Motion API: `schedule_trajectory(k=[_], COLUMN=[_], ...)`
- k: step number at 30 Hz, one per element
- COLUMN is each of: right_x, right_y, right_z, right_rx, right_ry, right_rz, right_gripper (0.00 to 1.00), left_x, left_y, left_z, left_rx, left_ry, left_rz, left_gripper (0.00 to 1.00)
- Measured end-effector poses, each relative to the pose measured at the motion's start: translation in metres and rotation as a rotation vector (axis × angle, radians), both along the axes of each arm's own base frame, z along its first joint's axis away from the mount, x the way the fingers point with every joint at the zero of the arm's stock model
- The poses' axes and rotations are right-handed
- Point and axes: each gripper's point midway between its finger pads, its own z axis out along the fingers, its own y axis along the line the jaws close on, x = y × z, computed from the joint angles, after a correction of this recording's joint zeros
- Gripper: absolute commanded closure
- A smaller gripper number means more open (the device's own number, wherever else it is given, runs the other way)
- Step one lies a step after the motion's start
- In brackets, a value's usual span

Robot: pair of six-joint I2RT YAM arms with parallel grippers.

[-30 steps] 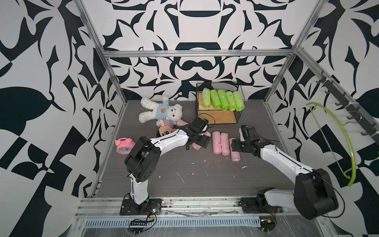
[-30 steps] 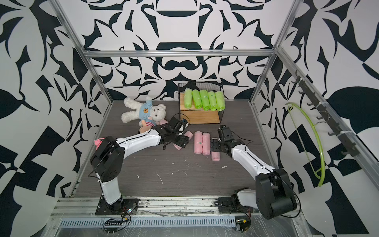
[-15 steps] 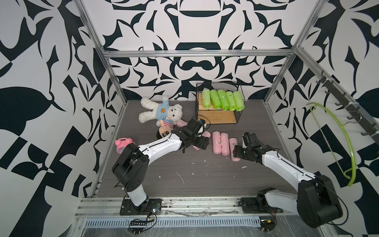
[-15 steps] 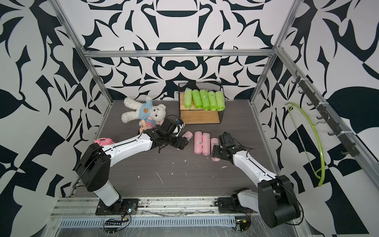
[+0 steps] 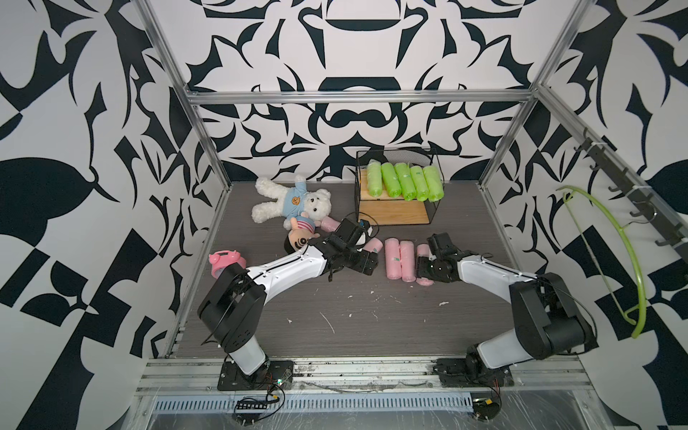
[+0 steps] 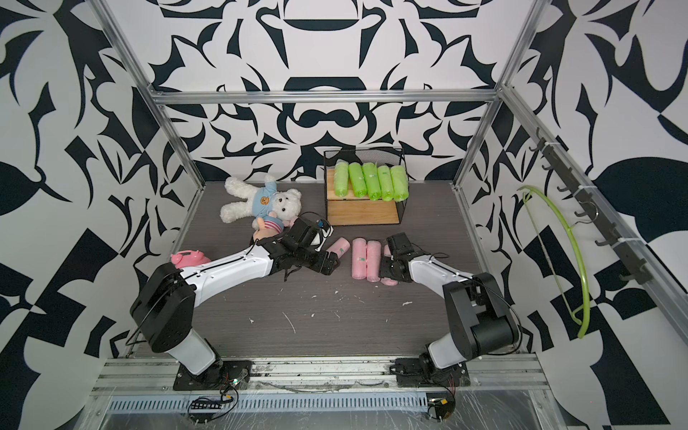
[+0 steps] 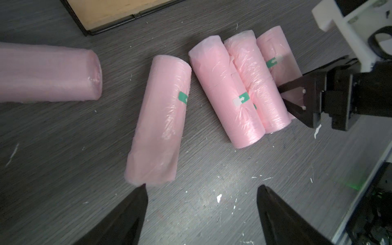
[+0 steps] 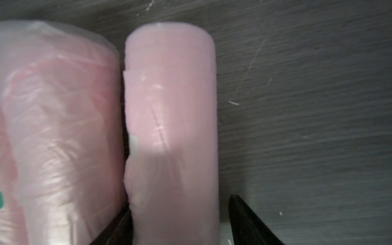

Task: Sort the rolls of trash bags by color and place them on the shelf
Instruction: Pick up the roll of trash bags from the center of the board.

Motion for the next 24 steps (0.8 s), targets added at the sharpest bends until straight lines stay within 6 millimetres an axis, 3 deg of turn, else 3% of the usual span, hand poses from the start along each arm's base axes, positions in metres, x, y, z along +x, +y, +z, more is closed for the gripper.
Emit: schedule_trajectory(k=[7,16,20,24], right_x=[0.016,-0.022,-0.030,-0.033], right_y=[0.021,0.101,0.098,0.091], right_z=[-0.001,0.007,0.008,0.008], right_rx=[0.013,0.086,0.073,0.060], right_ry=[-0.006,0.011,0.032,0.037], right_rz=[0.082,0.378,0.382,0.359], right_gripper=[0.39,0.39,0.35,0.41], left_x=[-0.011,-0.024,-0.026,-0.029], left_y=[0.014,0.046,0.053,0.055], left_z=[-0.001,0.011,0.019,0.023], left_rx=[-0.003,-0.021,-0.042,-0.078], left_ry=[-0.001,-0.050,-0.063,-0.058], left_rz=[0.024,0.113,0.145,0.168], left_gripper=[0.11,0.10,0.10,0.11])
